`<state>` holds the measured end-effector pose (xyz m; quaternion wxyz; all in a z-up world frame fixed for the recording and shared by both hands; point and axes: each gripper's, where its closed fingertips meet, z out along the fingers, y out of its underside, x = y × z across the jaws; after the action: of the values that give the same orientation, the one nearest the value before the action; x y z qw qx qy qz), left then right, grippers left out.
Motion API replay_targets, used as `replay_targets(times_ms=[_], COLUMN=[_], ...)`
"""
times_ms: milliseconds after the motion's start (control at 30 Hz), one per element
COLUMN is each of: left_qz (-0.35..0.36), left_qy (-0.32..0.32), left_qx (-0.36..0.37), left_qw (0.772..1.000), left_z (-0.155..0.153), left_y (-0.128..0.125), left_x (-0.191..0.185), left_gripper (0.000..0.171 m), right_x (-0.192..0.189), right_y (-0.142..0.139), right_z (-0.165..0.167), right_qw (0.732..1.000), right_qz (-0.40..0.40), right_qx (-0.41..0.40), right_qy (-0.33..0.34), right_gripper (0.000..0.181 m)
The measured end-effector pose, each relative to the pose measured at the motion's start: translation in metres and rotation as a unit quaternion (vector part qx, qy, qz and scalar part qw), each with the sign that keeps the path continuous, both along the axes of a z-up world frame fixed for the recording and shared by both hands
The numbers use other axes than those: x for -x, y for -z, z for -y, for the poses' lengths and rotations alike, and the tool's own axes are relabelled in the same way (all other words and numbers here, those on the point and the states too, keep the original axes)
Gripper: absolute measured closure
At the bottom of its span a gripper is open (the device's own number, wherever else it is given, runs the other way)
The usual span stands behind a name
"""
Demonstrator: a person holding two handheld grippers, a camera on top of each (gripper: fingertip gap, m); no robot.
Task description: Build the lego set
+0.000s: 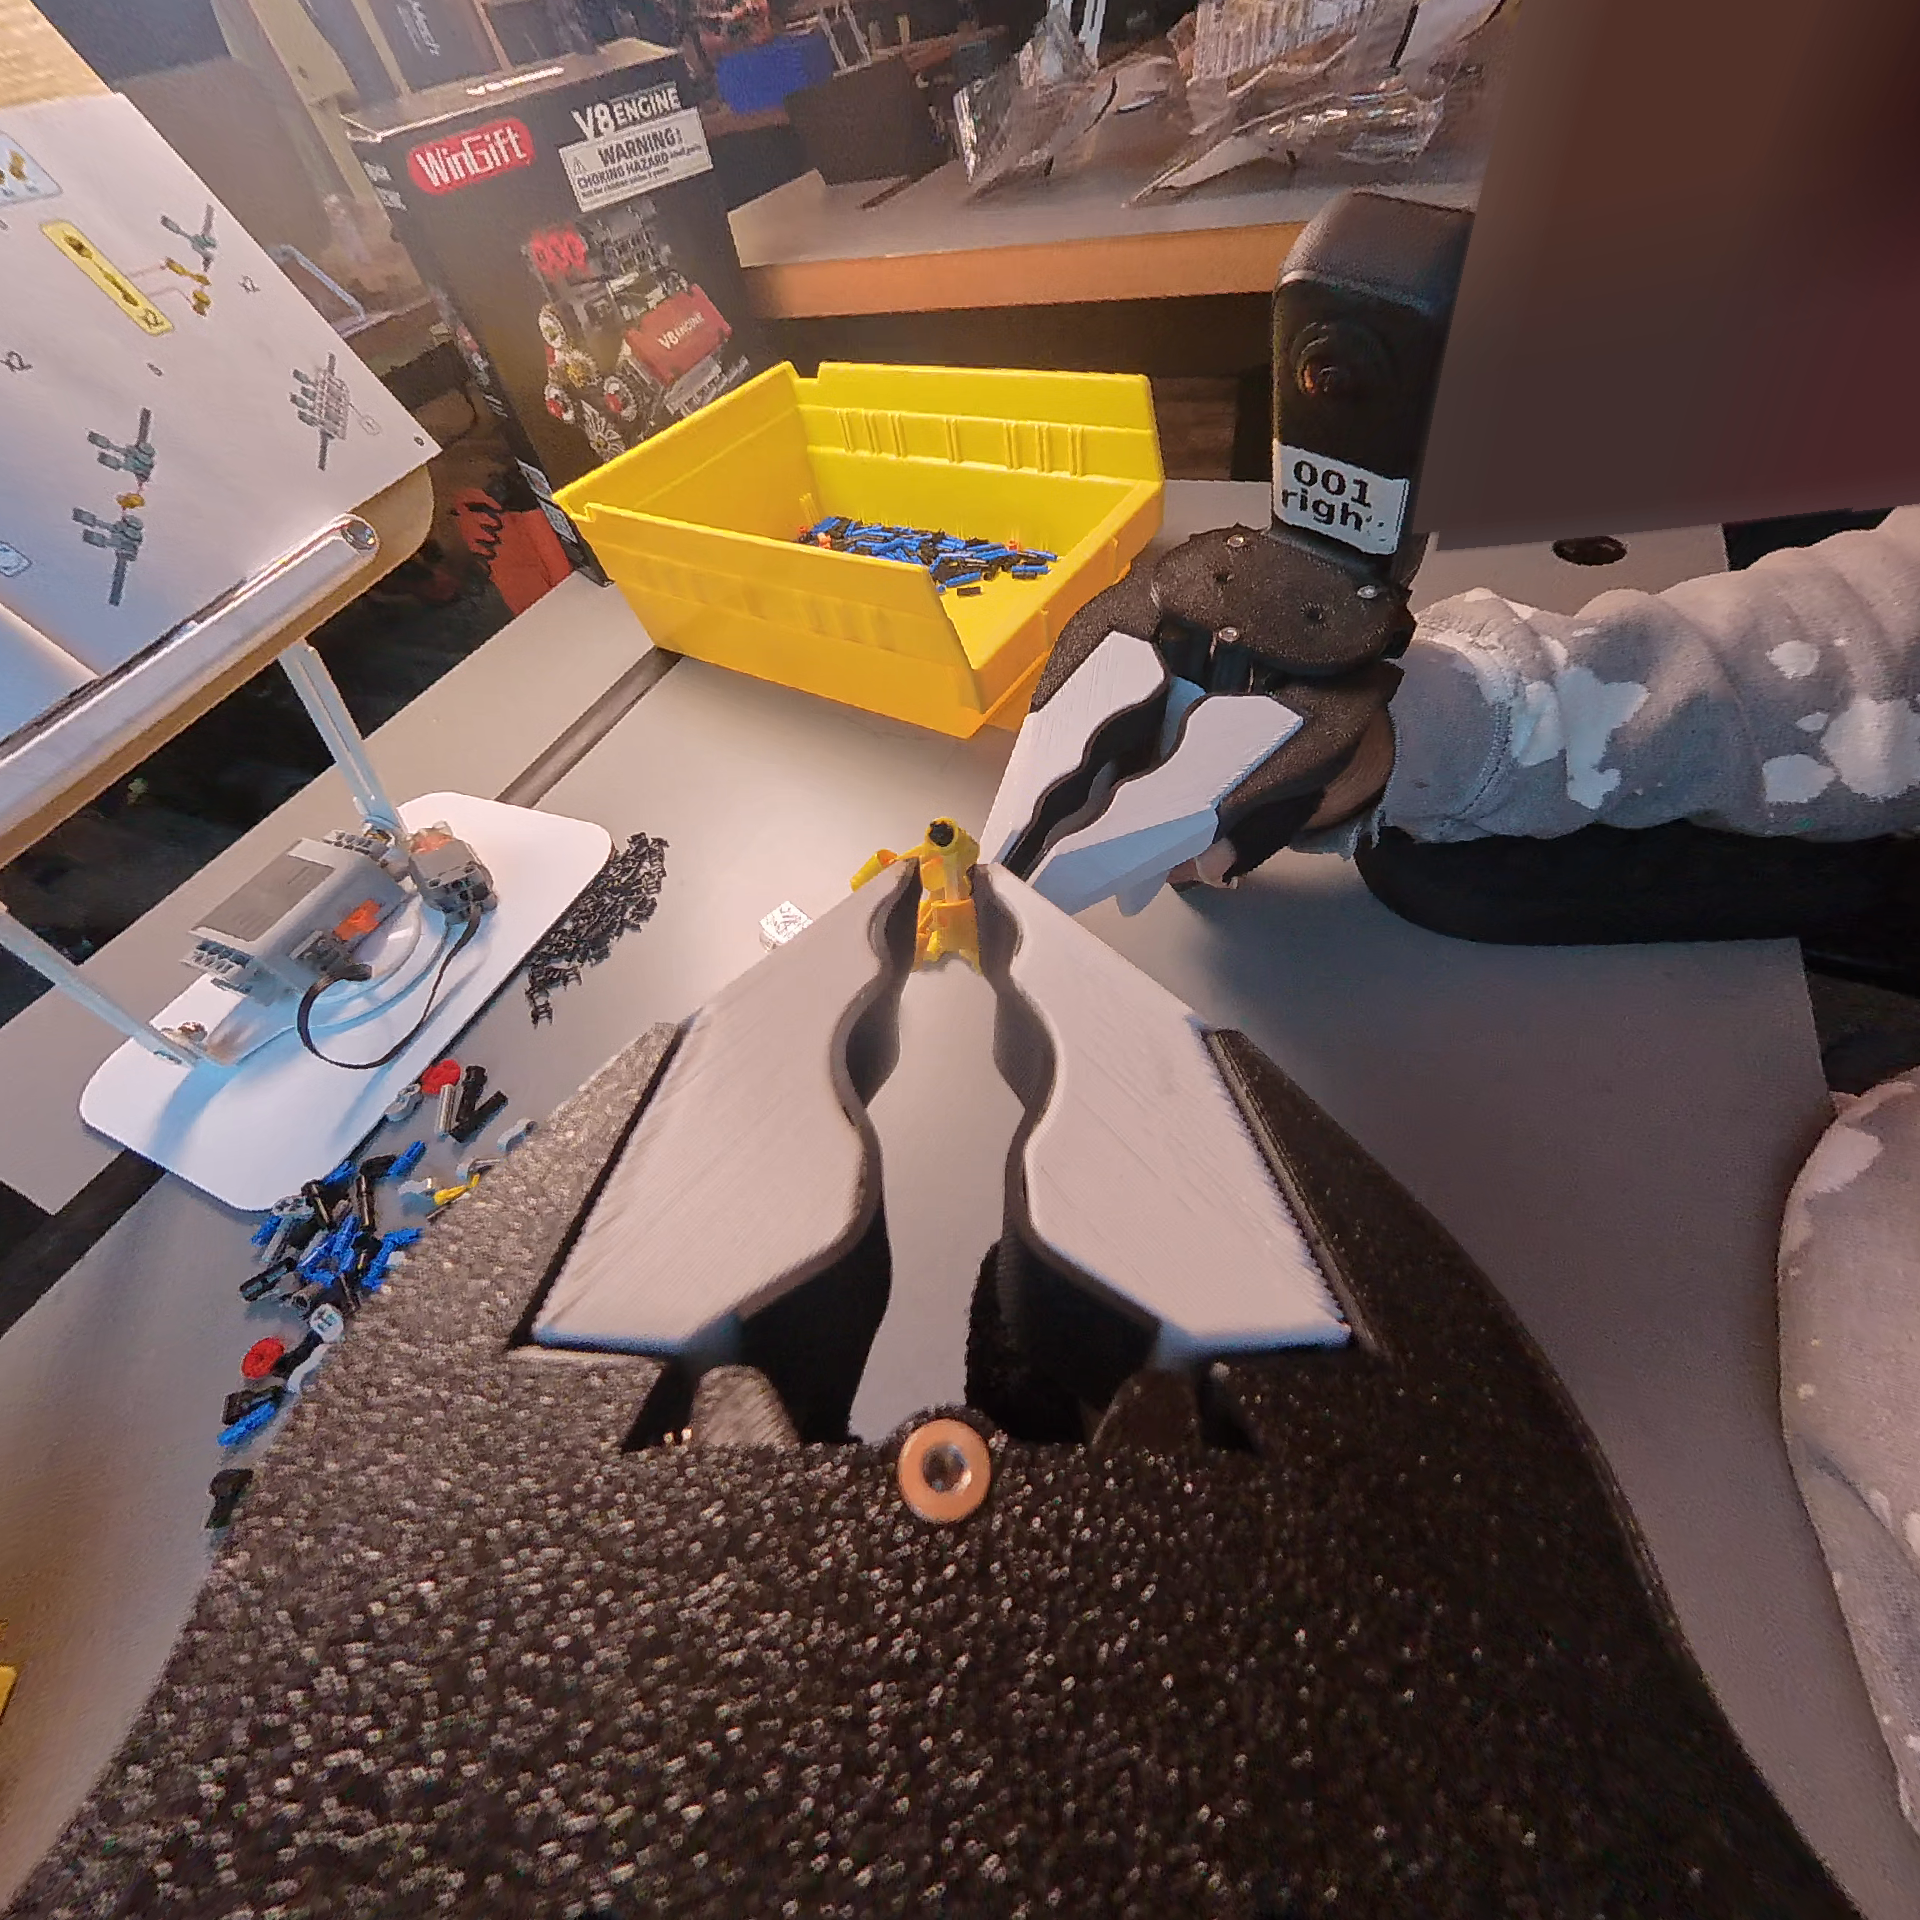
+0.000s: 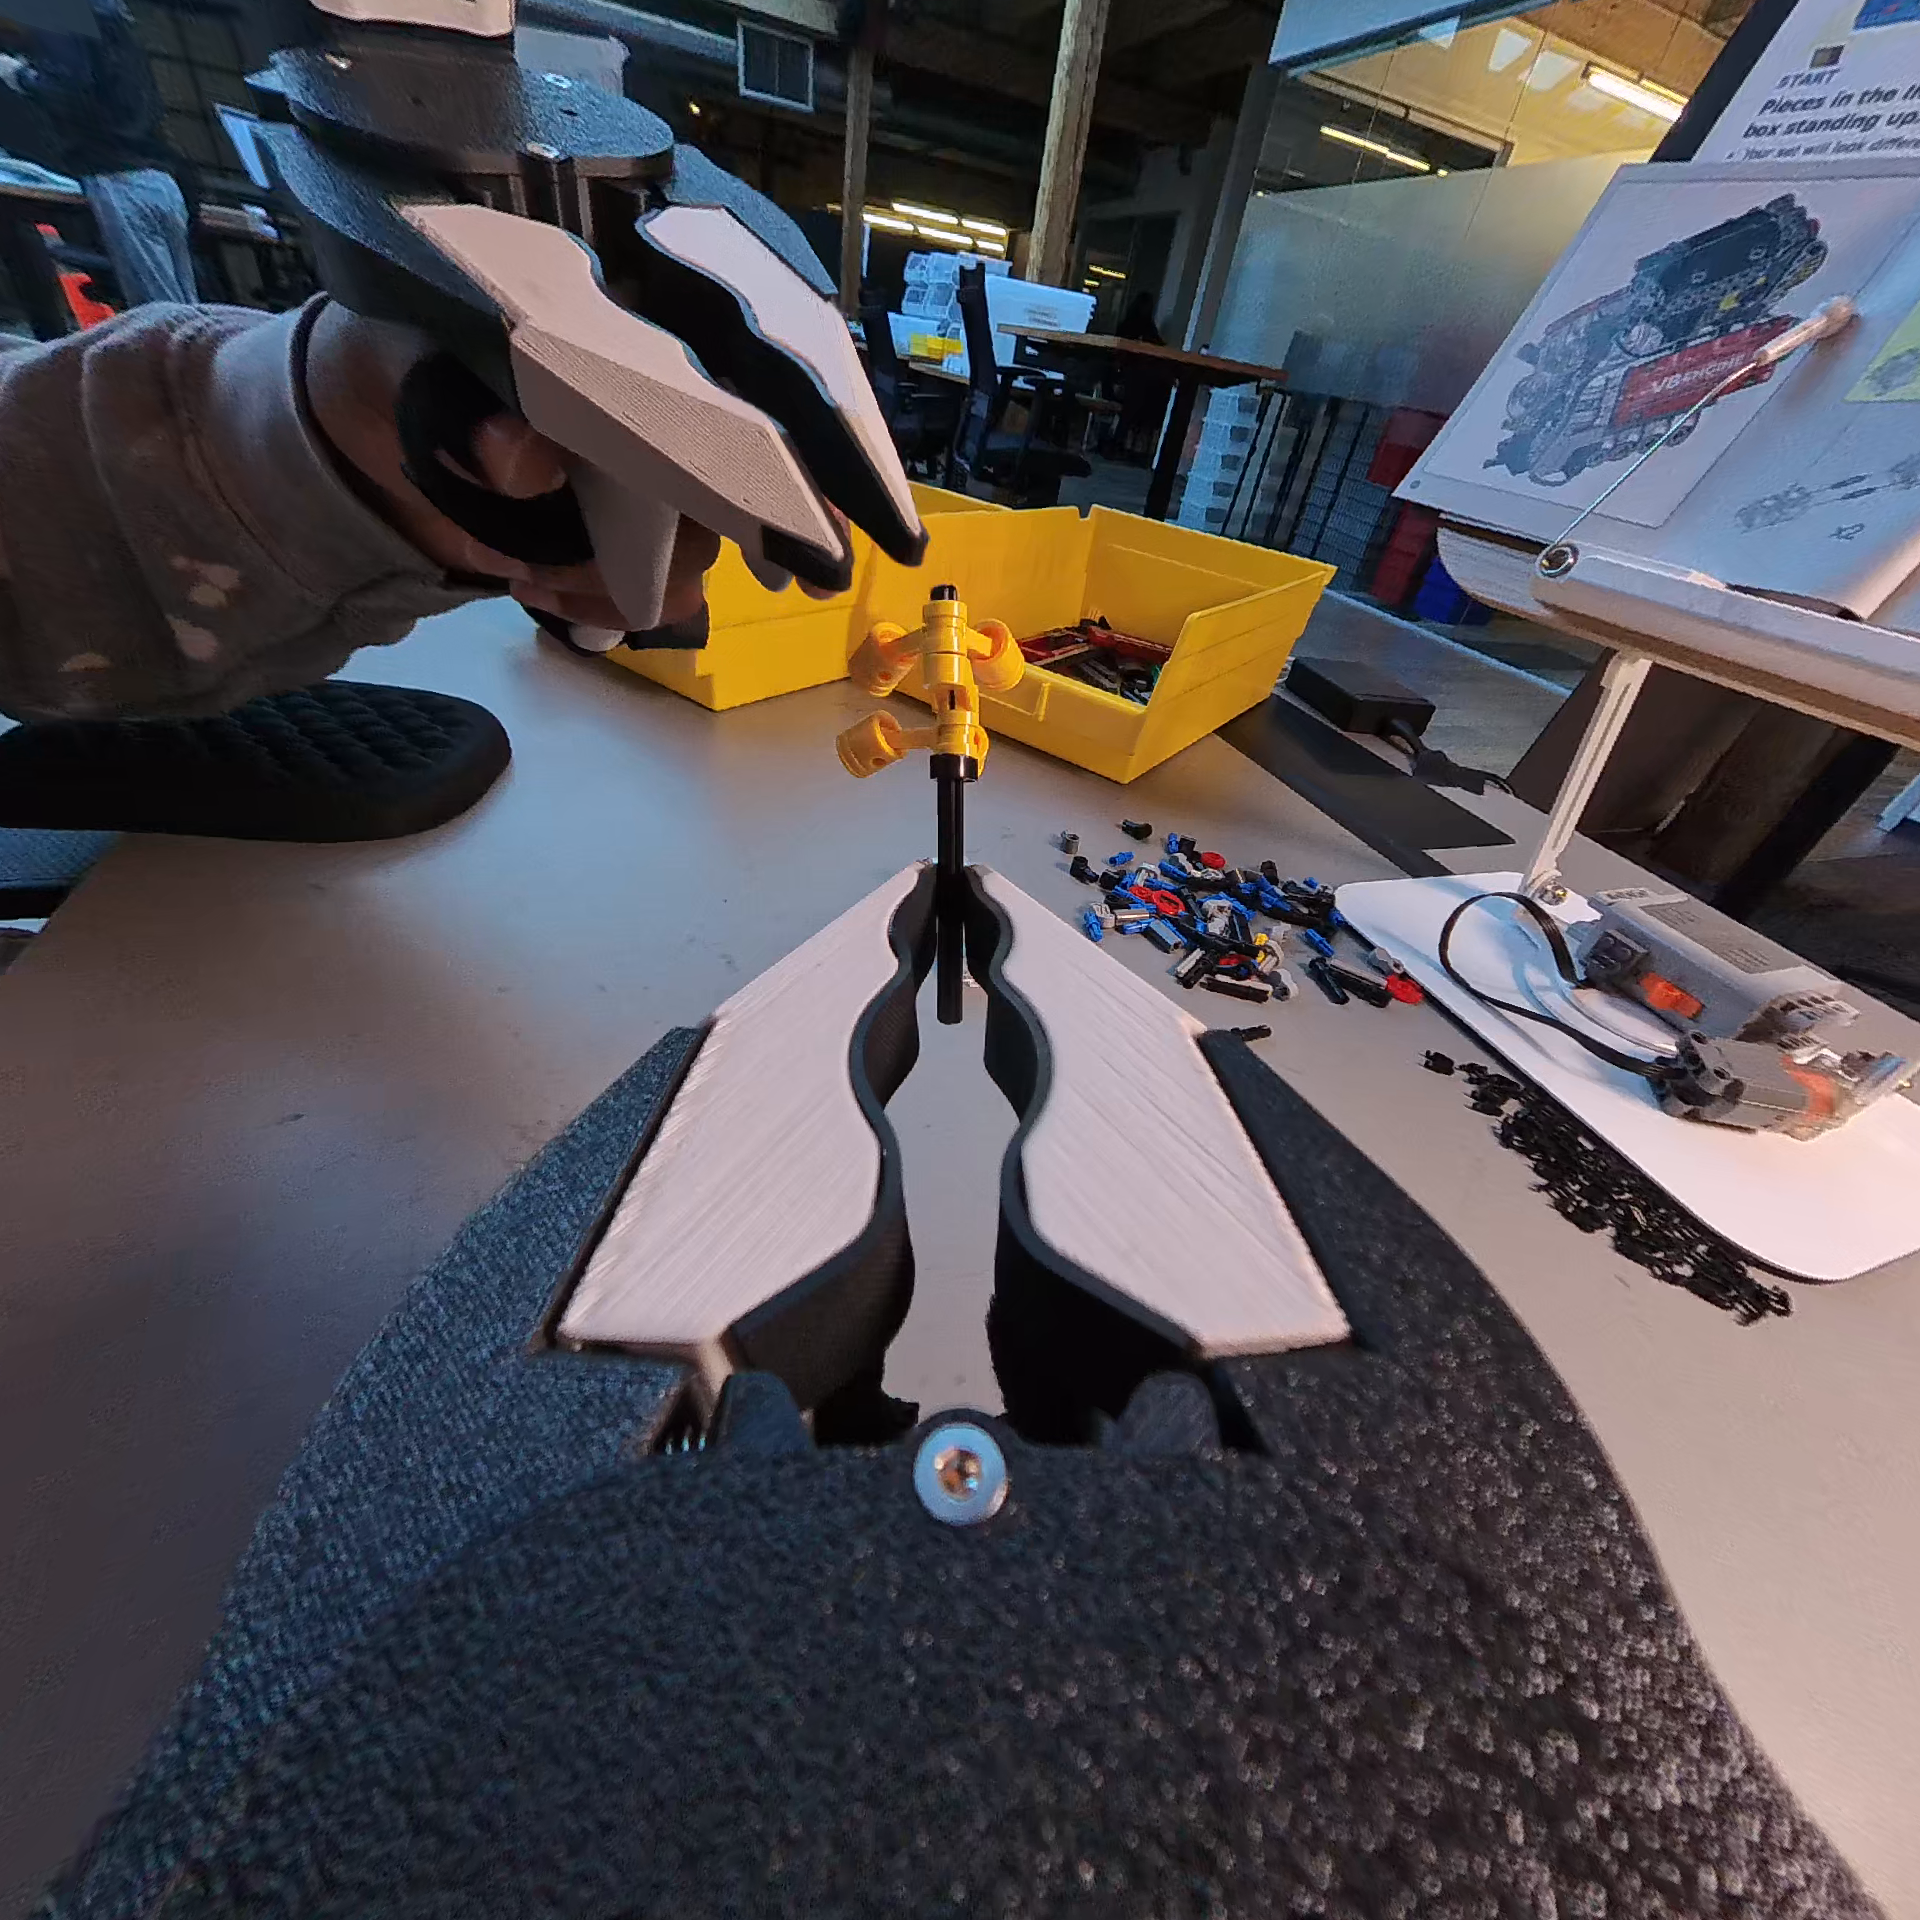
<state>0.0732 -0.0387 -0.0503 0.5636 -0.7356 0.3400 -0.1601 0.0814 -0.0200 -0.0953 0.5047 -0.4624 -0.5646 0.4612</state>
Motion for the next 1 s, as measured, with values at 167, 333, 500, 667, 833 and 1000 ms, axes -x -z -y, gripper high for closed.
replay_targets(times_ms=[167,333,500,667,833,1000], left_qz=[0.005,0.011,-0.004,-0.034,-0.056,-0.062], left_qy=[-0.002,-0.031,-0.034,-0.047,-0.080,-0.117], left_qx=[-0.008,-0.007,0.052,0.082,0.091,0.083], left_qw=[1.000,0.999,0.998,0.995,0.991,0.988], left_z=[0.001,-0.007,-0.008,-0.014,-0.017,-0.020], left_y=[-0.002,0.020,0.077,0.110,0.122,0.122], left_x=[0.003,0.016,0.016,0.019,0.038,0.064], left_gripper=[0.161,0.161,0.159,0.158,0.158,0.158], right_x=[-0.002,-0.019,-0.046,-0.061,-0.065,-0.065], right_y=[-0.002,-0.015,-0.020,-0.021,-0.019,-0.017], right_z=[-0.004,-0.033,-0.071,-0.093,-0.100,-0.102], right_qw=[1.000,0.998,0.988,0.978,0.976,0.978], right_qz=[-0.003,-0.013,-0.005,0.002,0.001,-0.003], right_qx=[-0.004,-0.031,-0.071,-0.086,-0.081,-0.067], right_qy=[0.007,0.060,0.138,0.189,0.204,0.199], right_gripper=[0.178,0.177,0.178,0.178,0.178,0.177])
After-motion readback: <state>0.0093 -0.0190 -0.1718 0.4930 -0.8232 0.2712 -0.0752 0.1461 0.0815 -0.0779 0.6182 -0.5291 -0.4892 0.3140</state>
